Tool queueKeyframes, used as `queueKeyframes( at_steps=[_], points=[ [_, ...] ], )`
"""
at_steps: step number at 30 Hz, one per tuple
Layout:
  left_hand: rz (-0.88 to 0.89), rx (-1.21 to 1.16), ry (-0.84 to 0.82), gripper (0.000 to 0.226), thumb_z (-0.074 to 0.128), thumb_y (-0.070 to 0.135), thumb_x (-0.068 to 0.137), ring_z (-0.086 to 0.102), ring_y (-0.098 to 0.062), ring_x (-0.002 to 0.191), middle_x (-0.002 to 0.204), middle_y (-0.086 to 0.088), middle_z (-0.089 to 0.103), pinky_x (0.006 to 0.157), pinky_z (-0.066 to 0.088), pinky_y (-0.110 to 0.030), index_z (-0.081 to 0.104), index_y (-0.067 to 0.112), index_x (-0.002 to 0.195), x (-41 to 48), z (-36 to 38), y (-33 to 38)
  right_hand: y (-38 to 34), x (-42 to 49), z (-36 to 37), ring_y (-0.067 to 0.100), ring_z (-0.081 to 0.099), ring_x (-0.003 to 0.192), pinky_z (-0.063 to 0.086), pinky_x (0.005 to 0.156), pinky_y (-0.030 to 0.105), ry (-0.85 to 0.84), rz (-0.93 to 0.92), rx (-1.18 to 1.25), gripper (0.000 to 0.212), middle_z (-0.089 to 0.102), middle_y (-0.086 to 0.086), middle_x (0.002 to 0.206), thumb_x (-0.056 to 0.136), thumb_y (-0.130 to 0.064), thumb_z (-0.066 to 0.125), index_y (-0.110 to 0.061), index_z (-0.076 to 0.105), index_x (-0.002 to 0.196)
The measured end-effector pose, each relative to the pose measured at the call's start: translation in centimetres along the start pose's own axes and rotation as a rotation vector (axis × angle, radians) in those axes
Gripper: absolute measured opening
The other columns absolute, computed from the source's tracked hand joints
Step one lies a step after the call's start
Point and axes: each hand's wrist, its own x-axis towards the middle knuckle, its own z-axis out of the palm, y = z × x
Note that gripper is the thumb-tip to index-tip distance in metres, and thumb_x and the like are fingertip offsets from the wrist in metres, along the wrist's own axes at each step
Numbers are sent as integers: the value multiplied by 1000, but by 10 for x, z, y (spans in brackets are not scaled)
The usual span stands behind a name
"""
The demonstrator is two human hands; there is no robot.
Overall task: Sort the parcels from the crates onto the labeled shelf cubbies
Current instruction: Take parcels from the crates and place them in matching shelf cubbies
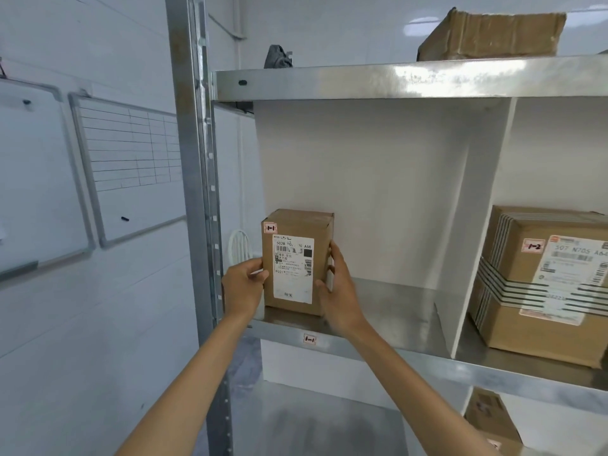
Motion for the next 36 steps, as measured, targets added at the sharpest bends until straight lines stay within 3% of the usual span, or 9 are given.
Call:
queueKeyframes(
  at_steps=[5,8,12,15,18,24,31,34,36],
  points=[
    [18,-1,30,14,60,3,88,62,-19,89,93,5,66,85,55,-42,72,4,95,0,3,-5,1,2,-1,5,37,128,39,99,11,-24,6,27,67,35,-1,145,91,6,45,-15,16,148],
    [28,42,57,18,58,4,90,62,-16,90,103,-6,70,85,49,-24,71,4,101,-4,2,-3,-4,0,-6,7,40,119,35,85,-5,-31,32,-45,64,41,-1,136,90,7,47,-9,20,145],
    [-58,39,93,26,52,12,95,60,-21,105,118,-11,65,87,39,-21,62,5,118,-12,0,8,-7,-1,-16,20,20,143,20,114,27,-10,126,-95,70,19,5,156,96,-16,49,-13,6,151],
    [-21,56,119,27,47,14,97,55,-15,101,116,-9,63,86,41,-22,55,8,122,-20,-1,23,-19,-2,-27,18,13,145,14,117,32,42,55,-130,67,13,4,157,98,-26,45,-17,5,151],
    [104,68,164,25,47,14,96,55,-17,109,117,-7,60,93,47,-32,52,12,121,-30,2,39,-34,-8,-35,19,15,144,16,118,35,71,-20,-146,64,14,2,156,98,-28,43,-20,8,151],
    [261,96,247,23,48,9,95,51,-8,100,111,-1,58,86,43,-21,52,12,118,-67,-1,78,-57,-37,-52,17,24,139,20,116,31,67,-158,-94,56,28,2,150,97,-15,44,-18,20,148],
    [217,163,330,22,46,12,96,55,-12,101,108,0,59,87,46,-22,53,17,116,-134,-19,102,-68,-86,-79,14,36,132,30,112,35,17,-217,-7,49,40,3,143,97,-12,44,-18,29,143],
    [167,171,365,21,46,9,96,55,-9,97,105,1,59,81,40,-5,54,14,115,-180,-22,109,-67,-118,-89,13,42,127,34,109,31,-42,-242,17,46,46,5,138,96,-10,44,-16,34,140],
    [141,190,385,20,45,7,95,56,-8,94,101,1,61,80,41,-6,54,13,112,-215,-24,108,-63,-145,-93,13,47,120,37,103,26,-85,-261,39,43,50,6,132,95,-8,45,-13,38,138]
  ],
)
